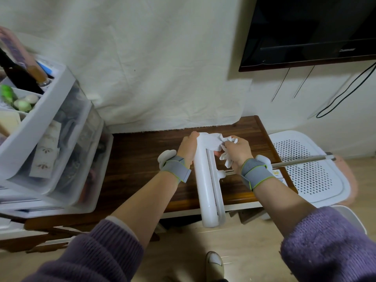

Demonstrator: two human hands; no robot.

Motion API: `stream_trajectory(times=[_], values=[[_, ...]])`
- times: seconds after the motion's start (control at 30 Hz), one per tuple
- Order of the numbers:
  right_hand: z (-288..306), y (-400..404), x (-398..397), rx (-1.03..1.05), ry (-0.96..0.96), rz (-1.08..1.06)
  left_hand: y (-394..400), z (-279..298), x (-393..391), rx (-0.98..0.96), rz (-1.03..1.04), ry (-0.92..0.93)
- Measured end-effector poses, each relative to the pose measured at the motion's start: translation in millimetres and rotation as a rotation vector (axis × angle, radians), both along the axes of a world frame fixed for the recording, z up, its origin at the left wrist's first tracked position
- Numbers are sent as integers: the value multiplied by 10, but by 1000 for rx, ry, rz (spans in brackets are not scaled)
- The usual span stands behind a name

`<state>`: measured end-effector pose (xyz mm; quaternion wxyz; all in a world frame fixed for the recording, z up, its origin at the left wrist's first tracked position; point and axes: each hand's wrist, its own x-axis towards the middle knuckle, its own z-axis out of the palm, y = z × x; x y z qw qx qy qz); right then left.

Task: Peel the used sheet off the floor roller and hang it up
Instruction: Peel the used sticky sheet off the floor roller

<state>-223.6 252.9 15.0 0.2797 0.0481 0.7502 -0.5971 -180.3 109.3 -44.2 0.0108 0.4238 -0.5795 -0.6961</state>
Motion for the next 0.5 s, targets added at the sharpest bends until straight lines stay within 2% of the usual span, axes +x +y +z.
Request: stream_trajectory(times=[0.17,0.27,0.37,0.5], values=[[-11,16,-13,8,-34,-65,322,570,201,-71,-48,-24],[9,-2,-13,-42,-98,-109,314,507,204,-187,-52,-18],[51,-17,-32,-140,-182,-151,267,467,201,-222,-42,13],[48,-7,-64,-110,-94,-141,261,477,197,-219,-22,43]])
